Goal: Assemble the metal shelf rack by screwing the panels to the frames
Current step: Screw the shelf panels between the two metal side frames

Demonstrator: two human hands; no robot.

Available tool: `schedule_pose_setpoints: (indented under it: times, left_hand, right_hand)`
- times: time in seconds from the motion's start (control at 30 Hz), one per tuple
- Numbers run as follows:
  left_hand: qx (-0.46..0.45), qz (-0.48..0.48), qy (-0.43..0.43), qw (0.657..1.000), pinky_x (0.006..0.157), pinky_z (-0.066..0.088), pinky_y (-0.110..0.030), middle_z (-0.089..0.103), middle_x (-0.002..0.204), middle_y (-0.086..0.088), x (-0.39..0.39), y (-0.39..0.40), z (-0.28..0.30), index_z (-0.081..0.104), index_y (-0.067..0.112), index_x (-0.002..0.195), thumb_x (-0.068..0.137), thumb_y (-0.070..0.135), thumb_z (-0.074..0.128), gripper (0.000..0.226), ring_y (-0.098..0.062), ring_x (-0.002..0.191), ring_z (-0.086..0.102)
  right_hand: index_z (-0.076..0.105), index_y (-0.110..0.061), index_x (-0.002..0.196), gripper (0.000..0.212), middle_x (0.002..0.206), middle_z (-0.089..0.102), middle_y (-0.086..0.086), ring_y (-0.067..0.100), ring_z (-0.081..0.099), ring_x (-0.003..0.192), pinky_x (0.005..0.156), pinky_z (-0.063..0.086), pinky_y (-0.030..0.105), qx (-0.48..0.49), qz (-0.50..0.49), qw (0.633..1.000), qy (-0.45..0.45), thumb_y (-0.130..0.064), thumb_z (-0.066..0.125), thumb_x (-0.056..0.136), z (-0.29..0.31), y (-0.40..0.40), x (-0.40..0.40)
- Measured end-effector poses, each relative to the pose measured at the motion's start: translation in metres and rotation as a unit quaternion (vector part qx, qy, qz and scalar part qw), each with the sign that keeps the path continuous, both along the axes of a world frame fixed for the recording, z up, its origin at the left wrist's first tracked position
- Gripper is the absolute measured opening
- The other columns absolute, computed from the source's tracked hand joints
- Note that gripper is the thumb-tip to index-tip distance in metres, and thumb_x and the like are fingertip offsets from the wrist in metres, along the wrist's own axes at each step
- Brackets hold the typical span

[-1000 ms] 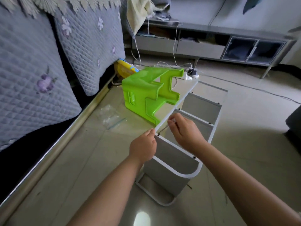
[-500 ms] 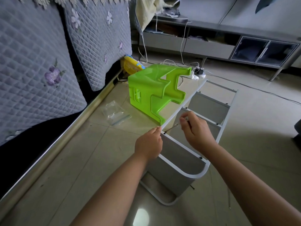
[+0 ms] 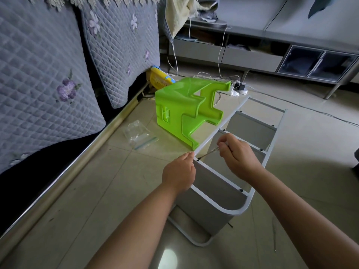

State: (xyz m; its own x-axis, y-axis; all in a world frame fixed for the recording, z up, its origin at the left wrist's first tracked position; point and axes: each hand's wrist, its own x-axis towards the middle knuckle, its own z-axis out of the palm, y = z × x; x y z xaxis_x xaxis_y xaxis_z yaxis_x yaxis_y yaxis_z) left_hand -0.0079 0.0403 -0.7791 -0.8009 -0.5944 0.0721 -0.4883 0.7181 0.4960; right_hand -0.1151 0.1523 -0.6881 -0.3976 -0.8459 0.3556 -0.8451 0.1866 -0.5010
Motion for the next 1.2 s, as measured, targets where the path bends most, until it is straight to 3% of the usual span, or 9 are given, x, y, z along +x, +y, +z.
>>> schedule_pose_setpoints:
  times: [0.1,0.17,0.43,0.57,0.73,0.8,0.9,1.03,1.2]
  left_hand:
    - [-0.004,0.001,0.001,1.000,0.102,0.032,-0.025,0.027,0.153,0.003,0.001,0.001,0.001,0.024,0.018,0.148,0.099,0.017,0.027,0.049,-0.014,0.136,0.033]
    - [-0.008,0.001,0.002,1.000,0.102,0.032,-0.026,0.028,0.153,0.003,0.002,0.001,0.002,0.024,0.018,0.148,0.099,0.018,0.027,0.049,-0.014,0.136,0.033]
    - [0.003,0.010,-0.015,1.000,0.101,0.034,-0.029,0.025,0.154,0.003,0.002,0.003,0.006,0.020,0.018,0.149,0.101,0.020,0.025,0.048,-0.017,0.136,0.034]
    - [0.010,0.013,-0.020,1.000,0.099,0.036,-0.029,0.027,0.153,0.002,0.002,0.005,0.005,0.020,0.017,0.149,0.100,0.020,0.026,0.048,-0.019,0.133,0.037]
    - [0.012,0.009,-0.019,1.000,0.099,0.036,-0.029,0.028,0.152,0.002,0.002,0.003,0.004,0.020,0.019,0.149,0.100,0.021,0.026,0.049,-0.019,0.132,0.038]
    - [0.013,0.007,-0.019,1.000,0.099,0.036,-0.029,0.028,0.152,0.002,0.002,0.003,0.004,0.020,0.020,0.149,0.100,0.021,0.026,0.049,-0.019,0.132,0.038]
    - [0.015,0.010,-0.014,1.000,0.100,0.035,-0.028,0.029,0.152,0.002,0.002,0.001,0.003,0.020,0.020,0.149,0.100,0.021,0.026,0.049,-0.019,0.132,0.038]
    - [0.020,0.010,-0.013,1.000,0.098,0.036,-0.030,0.030,0.151,0.001,0.000,0.003,0.004,0.020,0.019,0.149,0.100,0.020,0.026,0.049,-0.021,0.130,0.040]
    - [0.018,0.008,-0.018,1.000,0.100,0.035,-0.030,0.028,0.152,0.001,-0.001,0.003,0.006,0.019,0.019,0.149,0.100,0.020,0.025,0.049,-0.020,0.132,0.038]
  right_hand:
    - [0.054,-0.005,0.093,0.036,0.063,0.042,-0.021,0.003,0.042,0.058,0.056,0.029,0.026,0.024,0.011,1.000,0.005,-0.028,0.029,0.082,0.005,0.001,0.001]
    - [0.054,-0.006,0.094,0.036,0.064,0.043,-0.018,0.011,0.043,0.060,0.059,0.028,0.026,0.043,0.019,0.999,0.021,-0.029,0.029,0.082,0.007,0.000,0.003]
    - [0.049,0.000,0.101,0.026,0.093,0.062,0.023,0.037,0.060,0.082,0.074,0.049,0.045,0.187,0.028,0.980,0.055,-0.024,0.039,0.099,0.035,-0.034,0.001]
    - [0.042,-0.011,0.073,0.036,0.068,0.047,0.009,0.032,0.054,0.078,0.060,0.036,0.030,0.233,-0.062,0.955,0.172,-0.035,0.034,0.098,0.043,-0.048,0.001]
    - [0.054,-0.009,0.075,0.038,0.060,0.036,0.003,0.026,0.045,0.071,0.052,0.029,0.025,0.254,-0.093,0.945,0.186,-0.033,0.034,0.097,0.045,-0.048,-0.002]
    - [0.056,-0.006,0.081,0.032,0.068,0.050,0.008,0.030,0.052,0.077,0.052,0.033,0.024,0.270,-0.064,0.941,0.193,-0.026,0.036,0.095,0.044,-0.043,-0.004]
    - [0.056,-0.012,0.107,0.026,0.099,0.063,0.010,0.029,0.058,0.095,0.069,0.043,0.029,0.301,0.003,0.929,0.214,-0.030,0.040,0.096,0.041,-0.029,-0.004]
    - [0.039,-0.009,0.114,0.032,0.086,0.053,0.007,0.026,0.048,0.078,0.067,0.040,0.031,0.331,0.024,0.918,0.217,-0.026,0.048,0.088,0.048,-0.017,0.001]
    - [0.051,-0.010,0.112,0.023,0.110,0.061,0.012,0.028,0.057,0.102,0.081,0.044,0.031,0.343,0.059,0.914,0.210,-0.023,0.043,0.095,0.049,-0.023,0.001]
